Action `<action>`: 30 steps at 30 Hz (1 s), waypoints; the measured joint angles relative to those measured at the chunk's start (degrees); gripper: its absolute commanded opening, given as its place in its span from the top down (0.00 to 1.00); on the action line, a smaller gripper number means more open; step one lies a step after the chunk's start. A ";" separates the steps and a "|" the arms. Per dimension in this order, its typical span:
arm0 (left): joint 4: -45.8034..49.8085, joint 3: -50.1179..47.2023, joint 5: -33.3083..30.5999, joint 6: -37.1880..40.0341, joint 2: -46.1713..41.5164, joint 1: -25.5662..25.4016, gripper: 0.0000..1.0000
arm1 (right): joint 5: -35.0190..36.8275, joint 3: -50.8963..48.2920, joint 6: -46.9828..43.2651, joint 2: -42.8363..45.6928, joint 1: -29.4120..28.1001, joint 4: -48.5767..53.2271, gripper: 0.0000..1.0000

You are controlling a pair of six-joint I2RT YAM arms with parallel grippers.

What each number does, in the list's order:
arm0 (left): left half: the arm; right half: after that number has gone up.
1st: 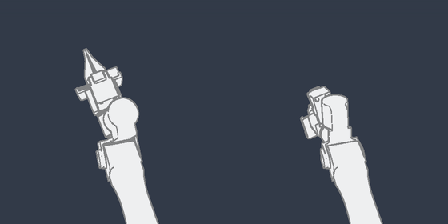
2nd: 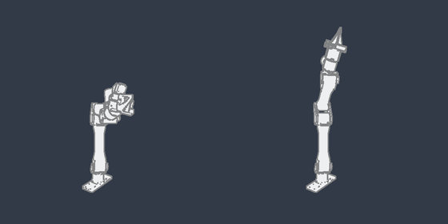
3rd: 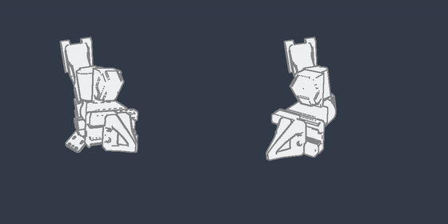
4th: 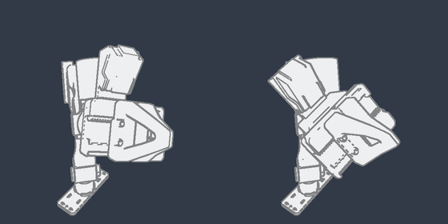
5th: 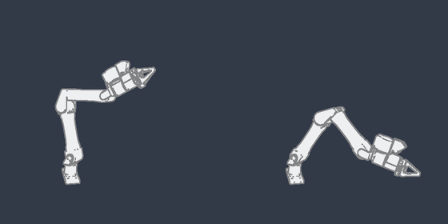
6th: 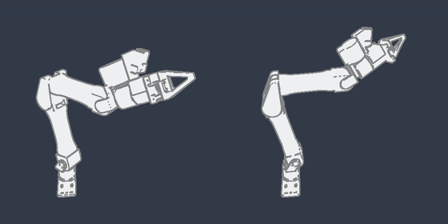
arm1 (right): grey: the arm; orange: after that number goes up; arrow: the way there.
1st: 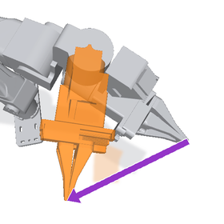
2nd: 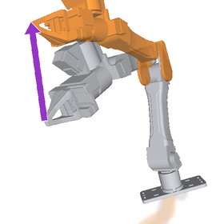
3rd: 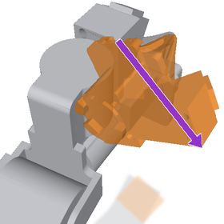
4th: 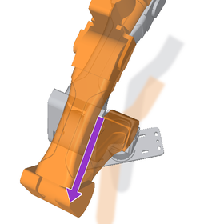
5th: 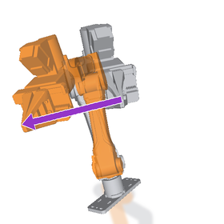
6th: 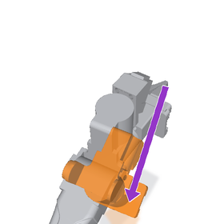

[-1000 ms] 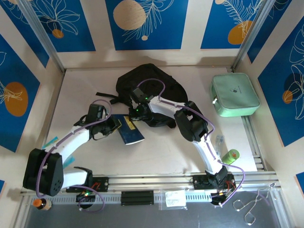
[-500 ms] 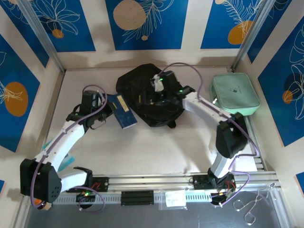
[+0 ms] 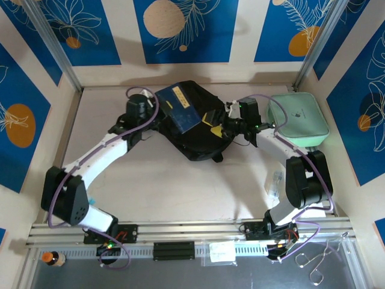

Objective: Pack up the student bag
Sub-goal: Pass the book.

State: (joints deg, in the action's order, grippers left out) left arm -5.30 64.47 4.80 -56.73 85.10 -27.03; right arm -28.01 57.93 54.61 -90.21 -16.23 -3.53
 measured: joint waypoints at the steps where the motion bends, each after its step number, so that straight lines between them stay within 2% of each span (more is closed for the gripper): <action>1: -1.40 0.39 -1.07 -0.55 1.29 -1.11 1.00 | -1.01 -0.87 2.38 0.00 0.33 -2.36 0.17; 8: -10.49 4.04 -5.20 -5.66 6.88 -4.42 1.00 | -4.59 -4.09 15.96 -0.02 2.03 -15.65 0.14; 16: -16.46 4.70 -10.78 -12.61 8.52 -5.40 1.00 | -4.63 -4.00 27.80 -3.28 2.64 -28.39 0.14; 21: -18.51 5.46 -12.61 -16.55 9.94 -6.62 1.00 | -3.45 -1.95 32.22 -6.45 2.64 -32.39 0.16; 24: -19.15 5.68 -13.07 -17.64 10.56 -7.06 1.00 | -3.04 -0.98 33.59 -7.32 2.64 -34.27 0.21; 30: -19.45 5.70 -13.92 -17.99 10.71 -7.41 1.00 | -3.34 0.24 36.26 -9.09 2.67 -38.80 0.43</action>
State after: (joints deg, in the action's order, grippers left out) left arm -24.75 70.17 -9.13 -74.72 95.81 -34.44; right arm -31.35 58.17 90.87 -99.31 -13.56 -42.33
